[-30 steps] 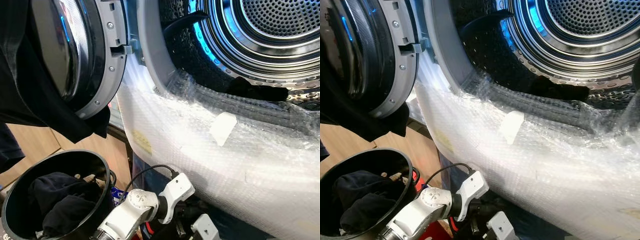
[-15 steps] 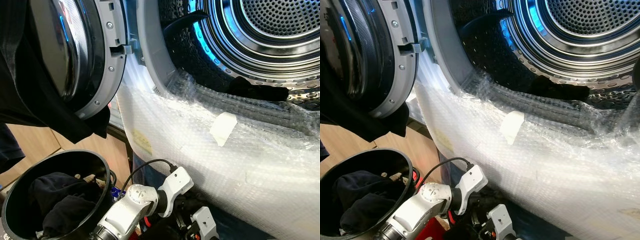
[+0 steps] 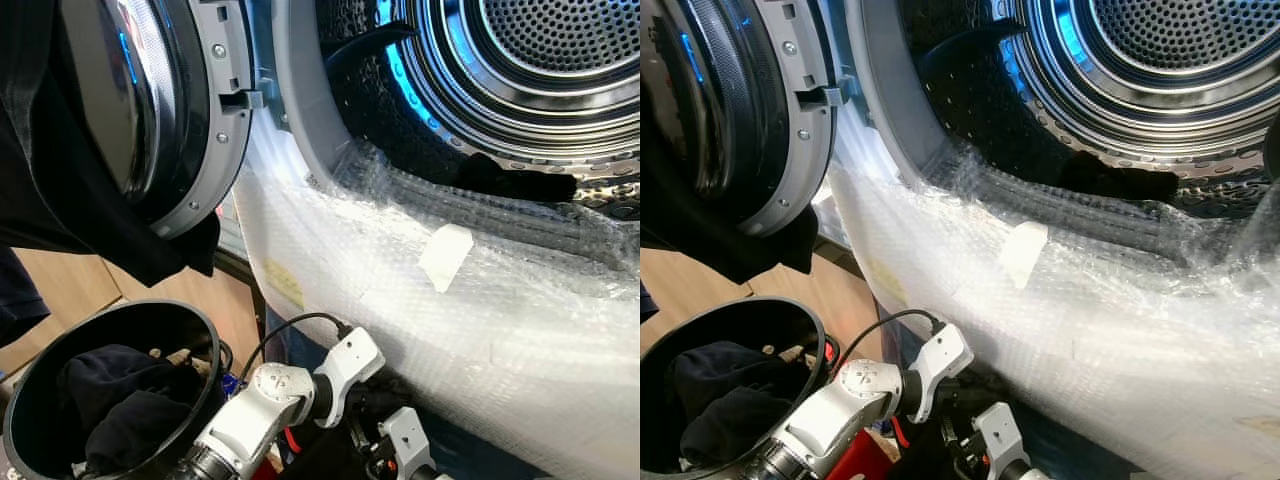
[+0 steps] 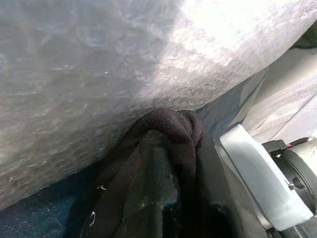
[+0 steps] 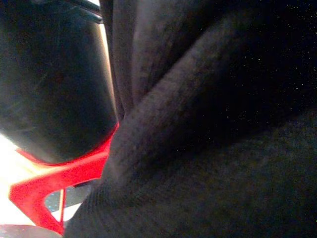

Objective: Clothes washing

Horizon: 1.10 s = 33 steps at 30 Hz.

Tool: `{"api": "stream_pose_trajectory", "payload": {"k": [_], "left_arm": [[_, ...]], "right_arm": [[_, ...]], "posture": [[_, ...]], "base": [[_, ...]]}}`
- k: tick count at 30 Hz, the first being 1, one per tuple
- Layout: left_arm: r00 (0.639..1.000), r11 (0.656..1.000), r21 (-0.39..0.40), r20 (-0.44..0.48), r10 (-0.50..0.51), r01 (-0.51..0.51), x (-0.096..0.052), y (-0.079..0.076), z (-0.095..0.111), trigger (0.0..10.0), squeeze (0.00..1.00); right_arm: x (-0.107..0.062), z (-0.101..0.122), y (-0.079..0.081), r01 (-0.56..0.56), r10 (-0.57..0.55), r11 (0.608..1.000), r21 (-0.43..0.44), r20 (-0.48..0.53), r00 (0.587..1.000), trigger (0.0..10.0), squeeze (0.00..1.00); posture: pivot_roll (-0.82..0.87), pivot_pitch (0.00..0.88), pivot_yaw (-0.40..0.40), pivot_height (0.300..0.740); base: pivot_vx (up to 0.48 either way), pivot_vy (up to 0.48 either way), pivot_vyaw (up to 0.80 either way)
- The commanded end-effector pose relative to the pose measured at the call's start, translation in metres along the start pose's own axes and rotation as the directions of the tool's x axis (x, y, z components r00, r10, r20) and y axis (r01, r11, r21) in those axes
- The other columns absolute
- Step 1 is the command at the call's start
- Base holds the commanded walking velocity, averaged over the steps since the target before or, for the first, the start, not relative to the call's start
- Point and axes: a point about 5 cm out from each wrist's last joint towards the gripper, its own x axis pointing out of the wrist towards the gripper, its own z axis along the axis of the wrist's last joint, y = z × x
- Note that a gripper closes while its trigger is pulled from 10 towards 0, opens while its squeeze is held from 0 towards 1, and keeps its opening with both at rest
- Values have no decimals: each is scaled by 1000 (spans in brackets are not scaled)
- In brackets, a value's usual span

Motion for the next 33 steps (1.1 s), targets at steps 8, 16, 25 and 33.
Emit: {"api": "stream_pose_trajectory", "payload": {"k": [8,16,25,33], "left_arm": [[995,998,30,88,-50,47,-1,-7,22,0,0],[995,999,21,99,-31,29,-4,-5,23,0,0],[993,1000,8,118,-26,25,-11,-8,25,0,0],[992,999,-12,123,-31,33,-20,-16,18,1059,0]], "right_arm": [[-9,-16,-20,138,-133,987,76,-72,988,0,0],[-10,-15,-23,136,-133,990,41,-67,989,0,0],[-8,-13,-23,134,-131,990,47,-59,990,0,0],[-12,-15,-25,139,-136,988,59,-53,989,0,0]], "posture": [[-23,7,12,740],[-25,18,13,740],[-25,19,19,740],[-25,18,21,740]], "base": [[0,0,0],[0,0,0],[0,0,0],[0,0,0]]}}
